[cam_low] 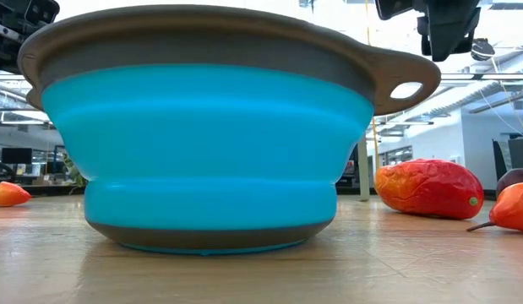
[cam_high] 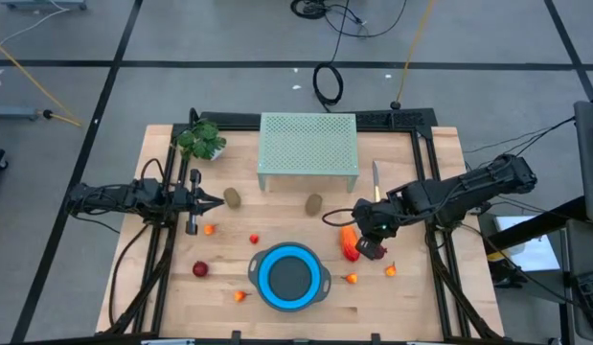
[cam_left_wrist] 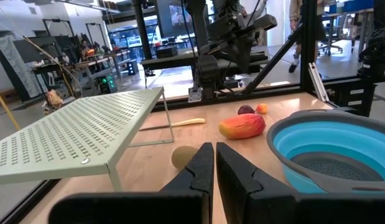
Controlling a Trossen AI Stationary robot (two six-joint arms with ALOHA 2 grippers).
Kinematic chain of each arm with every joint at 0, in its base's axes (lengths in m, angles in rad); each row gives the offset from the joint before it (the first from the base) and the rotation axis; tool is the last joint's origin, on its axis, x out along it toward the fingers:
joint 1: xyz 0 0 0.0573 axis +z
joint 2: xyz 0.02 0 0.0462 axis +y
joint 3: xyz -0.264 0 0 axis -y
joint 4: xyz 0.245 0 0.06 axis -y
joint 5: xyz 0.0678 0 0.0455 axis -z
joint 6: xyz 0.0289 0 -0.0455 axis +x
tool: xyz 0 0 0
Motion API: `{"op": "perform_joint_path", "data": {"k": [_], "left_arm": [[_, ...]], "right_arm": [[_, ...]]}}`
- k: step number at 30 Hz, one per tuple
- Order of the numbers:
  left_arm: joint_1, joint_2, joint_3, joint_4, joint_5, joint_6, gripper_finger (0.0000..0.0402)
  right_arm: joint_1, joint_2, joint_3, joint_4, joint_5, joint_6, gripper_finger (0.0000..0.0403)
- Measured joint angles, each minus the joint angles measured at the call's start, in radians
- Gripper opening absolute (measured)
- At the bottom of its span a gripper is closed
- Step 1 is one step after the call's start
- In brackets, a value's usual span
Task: Pick & Place Fruit
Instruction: Put the colander on the shelf
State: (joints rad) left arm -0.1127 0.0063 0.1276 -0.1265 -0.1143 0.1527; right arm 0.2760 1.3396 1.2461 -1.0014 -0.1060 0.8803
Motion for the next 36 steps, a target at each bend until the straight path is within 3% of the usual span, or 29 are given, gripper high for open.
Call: {"op": "perform_joint_path", "data": {"k": [8, 18, 26, 36], "left_arm": [[0.0, 0.0, 0.0, 0.0, 0.0, 0.0, 0.0021], [0.0, 0.0, 0.0, 0.0, 0.0, -0.005, 0.0021], [0.0, 0.0, 0.0, 0.0, 0.0, -0.005, 0.0021], [0.0, 0.0, 0.0, 0.0, 0.0, -0.031, 0.0021]], "right_arm": [[-0.008, 0.0, -0.001, -0.02, 0.004, -0.001, 0.0038], [-0.008, 0.0, -0.001, -0.121, 0.004, 0.127, 0.0141], [-0.009, 0.0, -0.001, -0.134, 0.004, 0.129, 0.0213], [-0.008, 0.0, -0.001, -0.133, 0.001, 0.129, 0.024]]}}
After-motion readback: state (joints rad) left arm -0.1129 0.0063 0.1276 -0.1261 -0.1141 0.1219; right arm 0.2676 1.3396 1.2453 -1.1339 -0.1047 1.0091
